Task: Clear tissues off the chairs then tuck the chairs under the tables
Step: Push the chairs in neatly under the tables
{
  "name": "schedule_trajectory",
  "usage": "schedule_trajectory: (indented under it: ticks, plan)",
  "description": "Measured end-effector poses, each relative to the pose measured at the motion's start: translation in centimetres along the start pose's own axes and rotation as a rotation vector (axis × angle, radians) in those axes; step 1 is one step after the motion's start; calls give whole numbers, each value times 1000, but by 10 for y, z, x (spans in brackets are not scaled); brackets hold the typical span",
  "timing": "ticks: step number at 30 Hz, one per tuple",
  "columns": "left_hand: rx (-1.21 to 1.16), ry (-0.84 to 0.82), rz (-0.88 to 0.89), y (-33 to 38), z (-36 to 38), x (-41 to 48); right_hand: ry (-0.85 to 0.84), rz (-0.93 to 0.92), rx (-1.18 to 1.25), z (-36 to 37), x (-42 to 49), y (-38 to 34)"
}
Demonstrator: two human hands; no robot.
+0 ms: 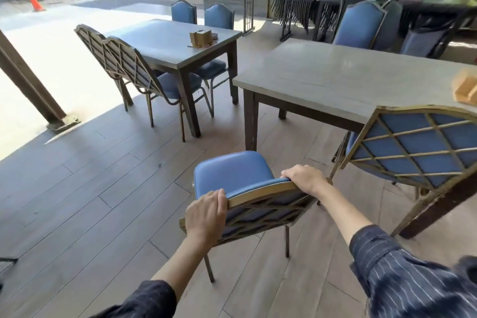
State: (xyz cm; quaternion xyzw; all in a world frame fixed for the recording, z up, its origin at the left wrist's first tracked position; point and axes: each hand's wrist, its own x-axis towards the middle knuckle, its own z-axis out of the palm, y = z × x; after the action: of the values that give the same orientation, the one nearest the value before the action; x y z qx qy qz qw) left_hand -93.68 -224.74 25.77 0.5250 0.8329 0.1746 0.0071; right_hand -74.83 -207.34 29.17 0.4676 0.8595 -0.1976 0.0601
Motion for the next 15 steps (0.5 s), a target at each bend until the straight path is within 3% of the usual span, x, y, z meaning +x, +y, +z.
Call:
schedule_trajectory:
  ticks: [15]
  plan:
    - [-61,36,144,-20,0,11,220,-6,91,46,-49,14]
